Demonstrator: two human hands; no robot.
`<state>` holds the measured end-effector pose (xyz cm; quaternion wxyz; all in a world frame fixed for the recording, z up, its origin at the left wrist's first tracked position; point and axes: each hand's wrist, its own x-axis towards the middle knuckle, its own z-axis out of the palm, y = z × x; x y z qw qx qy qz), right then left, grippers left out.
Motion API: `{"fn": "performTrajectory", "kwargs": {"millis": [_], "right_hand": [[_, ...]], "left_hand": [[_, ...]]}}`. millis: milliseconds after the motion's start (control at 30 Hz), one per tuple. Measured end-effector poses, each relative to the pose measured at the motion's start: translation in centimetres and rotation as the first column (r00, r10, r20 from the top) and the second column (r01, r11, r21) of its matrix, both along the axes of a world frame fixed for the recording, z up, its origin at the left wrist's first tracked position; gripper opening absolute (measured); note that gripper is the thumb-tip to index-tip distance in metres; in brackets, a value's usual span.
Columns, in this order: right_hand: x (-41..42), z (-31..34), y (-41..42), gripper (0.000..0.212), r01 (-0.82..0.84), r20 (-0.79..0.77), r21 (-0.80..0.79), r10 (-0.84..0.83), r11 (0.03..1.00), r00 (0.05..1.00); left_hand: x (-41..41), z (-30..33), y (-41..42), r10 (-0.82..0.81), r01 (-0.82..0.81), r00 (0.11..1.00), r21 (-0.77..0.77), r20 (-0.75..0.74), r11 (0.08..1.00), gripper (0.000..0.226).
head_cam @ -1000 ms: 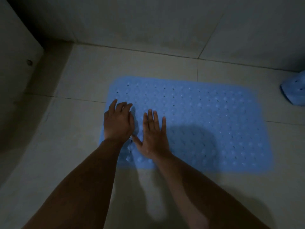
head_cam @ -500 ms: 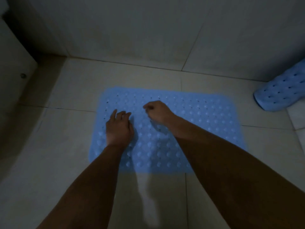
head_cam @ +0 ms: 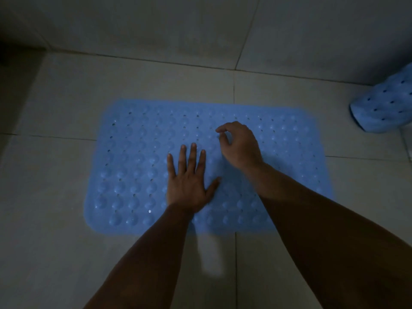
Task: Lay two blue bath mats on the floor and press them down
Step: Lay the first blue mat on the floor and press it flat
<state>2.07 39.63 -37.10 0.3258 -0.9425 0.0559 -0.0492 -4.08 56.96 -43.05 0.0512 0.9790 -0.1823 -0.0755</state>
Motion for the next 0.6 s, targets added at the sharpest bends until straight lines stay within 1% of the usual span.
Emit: {"fn": "performTrajectory", "kwargs": {"millis": [67,133,167,233,300,333,367,433,467,500,600], "right_hand": [[-1.0,-0.8,-0.4,0.019,0.006,0.069,-0.030,-0.004,1.000,0.998],[-1.7,-0.9,-0.8,0.019,0.022,0.076,-0.059,-0.017,0.998,0.997],[-2.0,-0.5,-1.0,0.019,0.024,0.050,-0.069,-0.021,0.997,0.999],[-2.0,0.9,-1.1,0.021,0.000,-0.054,-0.078,-0.004,0.997,0.999],[-1.5,2.4,-1.1,0.023,-0.051,-0.193,-0.093,0.032,0.994,0.981],[-1.5,3.1,-0.9,0.024,-0.079,-0.258,-0.092,0.052,0.993,0.965],[-1.6,3.8,-0.6,0.025,-0.102,-0.304,-0.088,0.071,0.991,0.950],[-2.1,4.3,0.3,0.027,-0.118,-0.358,-0.102,0.074,0.988,0.931],[-2.6,4.2,0.9,0.029,-0.121,-0.373,-0.122,0.068,0.985,0.925],[-3.2,3.7,1.5,0.032,-0.132,-0.387,-0.143,0.068,0.981,0.920],[-5.7,0.4,3.0,0.052,-0.236,-0.414,-0.239,0.122,0.942,0.902]], "left_hand": [[0.0,0.1,0.0,-0.002,0.002,1.000,0.008,-0.014,1.000,0.092],[0.2,0.4,-0.1,-0.007,0.008,0.999,0.022,-0.051,1.000,0.097],[0.2,0.7,-0.1,-0.009,0.012,0.997,0.035,-0.079,0.999,0.098],[0.3,1.2,-0.3,-0.001,0.007,0.991,0.046,-0.133,0.999,0.094],[1.3,2.8,-0.7,0.016,-0.006,0.980,0.050,-0.197,0.999,0.083],[2.0,3.9,-0.9,0.022,-0.013,0.979,0.048,-0.203,0.999,0.075],[2.9,5.4,-1.0,0.031,-0.024,0.984,0.037,-0.177,0.999,0.064],[4.9,7.4,-1.0,0.038,-0.037,0.997,0.007,-0.074,0.999,0.040],[5.7,8.0,-0.9,0.032,-0.032,0.999,-0.009,-0.027,0.999,0.037],[6.1,8.1,-0.8,0.036,-0.036,0.999,-0.027,-0.012,0.999,0.038],[5.8,7.3,-0.7,0.046,-0.046,0.999,-0.053,-0.017,0.998,0.044]]}}
